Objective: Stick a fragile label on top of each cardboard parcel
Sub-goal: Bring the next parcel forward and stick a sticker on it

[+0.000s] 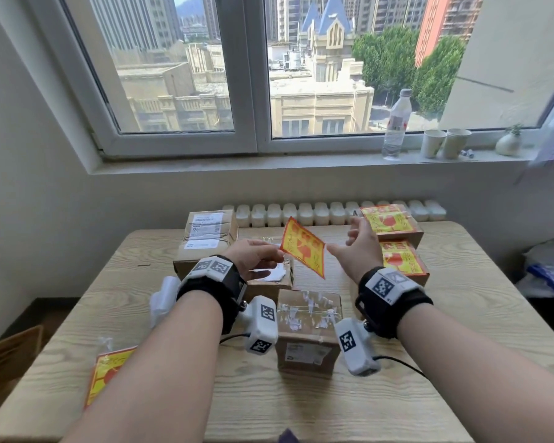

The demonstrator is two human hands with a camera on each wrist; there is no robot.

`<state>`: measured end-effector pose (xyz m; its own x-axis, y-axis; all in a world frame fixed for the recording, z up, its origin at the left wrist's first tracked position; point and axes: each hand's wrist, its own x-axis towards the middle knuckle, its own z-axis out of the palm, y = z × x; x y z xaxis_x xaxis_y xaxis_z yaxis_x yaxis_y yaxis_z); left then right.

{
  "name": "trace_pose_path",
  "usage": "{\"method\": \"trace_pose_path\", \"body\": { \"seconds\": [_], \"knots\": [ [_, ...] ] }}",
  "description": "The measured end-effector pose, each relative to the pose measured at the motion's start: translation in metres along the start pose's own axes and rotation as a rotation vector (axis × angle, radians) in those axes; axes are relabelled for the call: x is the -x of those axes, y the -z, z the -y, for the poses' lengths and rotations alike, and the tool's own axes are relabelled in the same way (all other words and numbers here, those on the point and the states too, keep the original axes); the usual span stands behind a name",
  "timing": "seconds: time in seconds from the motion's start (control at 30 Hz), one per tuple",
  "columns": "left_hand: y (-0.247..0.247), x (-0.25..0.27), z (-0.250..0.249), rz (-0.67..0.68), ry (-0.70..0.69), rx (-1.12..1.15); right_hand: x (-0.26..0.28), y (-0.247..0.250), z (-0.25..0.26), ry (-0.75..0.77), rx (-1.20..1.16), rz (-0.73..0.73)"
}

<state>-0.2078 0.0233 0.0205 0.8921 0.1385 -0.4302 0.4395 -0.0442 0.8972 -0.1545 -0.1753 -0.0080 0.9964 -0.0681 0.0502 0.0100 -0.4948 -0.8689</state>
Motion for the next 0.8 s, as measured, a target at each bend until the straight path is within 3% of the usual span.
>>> {"method": "trace_pose_path", "body": {
  "seconds": [0.1,0.2,0.43,0.8],
  "knots": [
    [-0.003,0.000,-0.003,0.023,-0.029,0.016,0.007,0.000,0.012,0.192,-0.047,0.181],
    [-0.006,0.001,-0.006,0.042,-0.055,0.022,0.014,-0.005,0.022,0.254,-0.097,0.364],
    [-0.013,0.008,-0.010,0.112,-0.079,-0.008,0.017,-0.008,0.023,0.192,-0.199,0.413],
    [-0.014,0.012,-0.010,0.107,-0.082,0.047,0.023,-0.005,0.025,0.148,-0.284,0.454]
  ]
}}
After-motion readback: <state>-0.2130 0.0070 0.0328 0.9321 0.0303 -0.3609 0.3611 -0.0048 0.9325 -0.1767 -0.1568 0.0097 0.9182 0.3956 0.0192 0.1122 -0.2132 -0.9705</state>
